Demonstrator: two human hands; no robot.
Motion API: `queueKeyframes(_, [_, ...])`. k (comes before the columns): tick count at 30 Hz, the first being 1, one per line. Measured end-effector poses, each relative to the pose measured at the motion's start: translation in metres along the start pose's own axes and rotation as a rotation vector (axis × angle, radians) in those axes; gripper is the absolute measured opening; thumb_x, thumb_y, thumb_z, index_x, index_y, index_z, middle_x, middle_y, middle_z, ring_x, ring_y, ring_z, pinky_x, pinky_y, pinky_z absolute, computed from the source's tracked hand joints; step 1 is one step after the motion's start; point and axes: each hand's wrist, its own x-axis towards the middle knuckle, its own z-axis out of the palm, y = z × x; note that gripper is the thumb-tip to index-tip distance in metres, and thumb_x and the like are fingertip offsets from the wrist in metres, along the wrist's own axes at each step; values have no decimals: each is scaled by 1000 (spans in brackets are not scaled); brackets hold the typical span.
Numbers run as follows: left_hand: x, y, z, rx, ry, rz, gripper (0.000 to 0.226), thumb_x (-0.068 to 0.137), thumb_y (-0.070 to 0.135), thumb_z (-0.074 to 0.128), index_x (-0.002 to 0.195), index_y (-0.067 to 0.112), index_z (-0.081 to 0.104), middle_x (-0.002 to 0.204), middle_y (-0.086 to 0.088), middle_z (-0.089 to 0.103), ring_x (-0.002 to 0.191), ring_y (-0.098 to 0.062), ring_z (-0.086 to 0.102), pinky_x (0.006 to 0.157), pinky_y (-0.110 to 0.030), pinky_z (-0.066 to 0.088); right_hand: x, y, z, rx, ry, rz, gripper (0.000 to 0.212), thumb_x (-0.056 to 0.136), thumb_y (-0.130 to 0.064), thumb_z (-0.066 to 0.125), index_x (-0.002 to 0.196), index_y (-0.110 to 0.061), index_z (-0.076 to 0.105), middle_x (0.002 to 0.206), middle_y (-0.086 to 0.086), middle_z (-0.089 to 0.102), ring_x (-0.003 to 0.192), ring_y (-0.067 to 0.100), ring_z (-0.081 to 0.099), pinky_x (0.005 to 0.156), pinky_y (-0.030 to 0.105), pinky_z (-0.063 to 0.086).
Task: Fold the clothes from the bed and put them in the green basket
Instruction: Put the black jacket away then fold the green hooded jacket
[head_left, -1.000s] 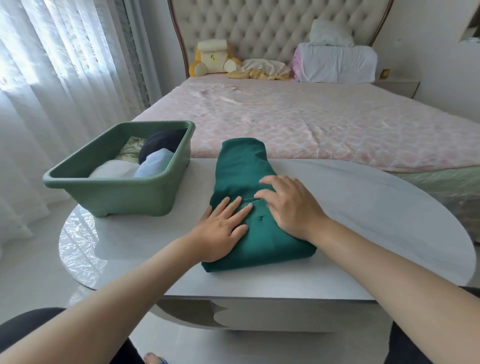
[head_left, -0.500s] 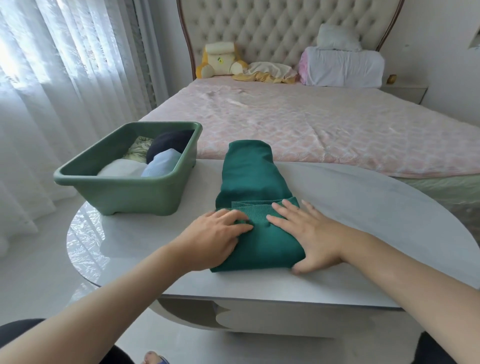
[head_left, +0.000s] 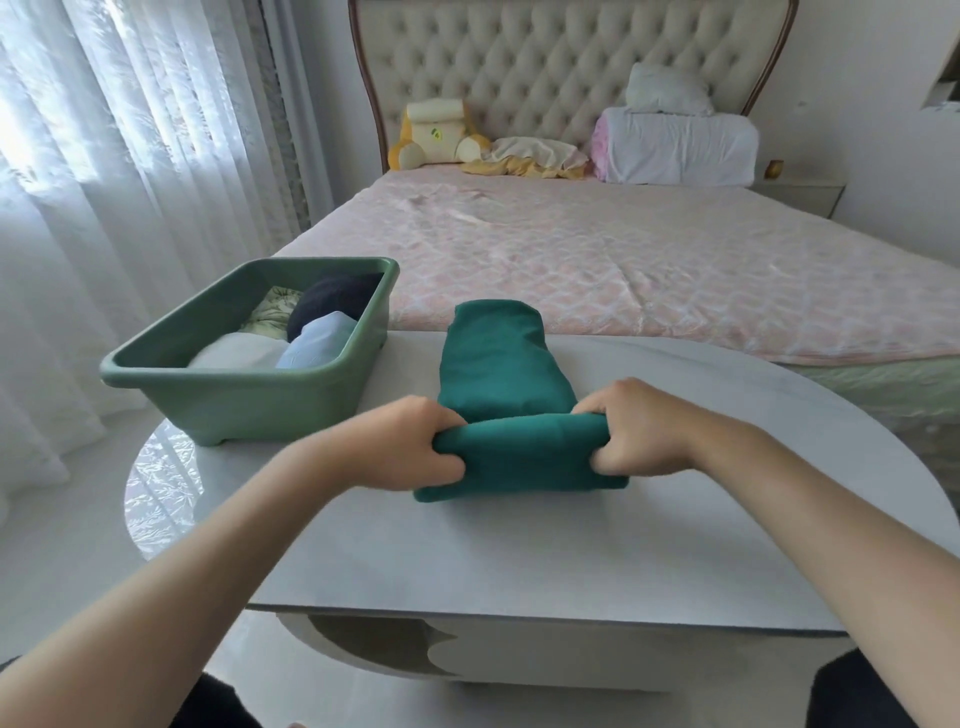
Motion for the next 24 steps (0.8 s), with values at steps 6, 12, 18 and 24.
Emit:
queueKeyframes(6, [2, -5, -32, -664, 157, 7, 19, 80, 20, 67, 98, 20, 72, 94, -8, 74, 83, -16, 69, 73, -32, 56, 3, 17, -23, 542, 236, -18, 34, 70, -19, 55, 86, 11, 57, 68, 11, 50, 63, 18, 50, 60, 33, 42])
queueKeyframes(12, [51, -19, -5, -607, 462, -227, 19, 83, 25, 79, 101, 22, 71, 102, 1, 73, 80, -12, 66, 68, -26, 54, 44, 38, 18, 585, 329, 265, 23, 99, -34, 48, 105, -23, 67, 106, -2, 69, 100, 18, 64, 90, 39, 52])
queueKeyframes(18, [64, 17, -1, 301, 852, 130, 24, 91, 25, 60, 110, 28, 74, 129, 5, 63, 118, -22, 57, 100, -39, 39, 61, 44, 27, 437, 393, 351, 28, 103, -34, 43, 115, -13, 56, 110, 3, 61, 101, 26, 59, 79, 37, 45])
queueKeyframes(24, [81, 11, 43, 350, 239, -67, 52, 102, 55, 15, 153, 48, 21, 163, 7, 24, 150, -19, 19, 121, -48, 11, 63, 41, 43, 68, 731, 42, 41, 93, -3, 56, 133, -14, 57, 138, 11, 50, 125, 30, 52, 101, 38, 44])
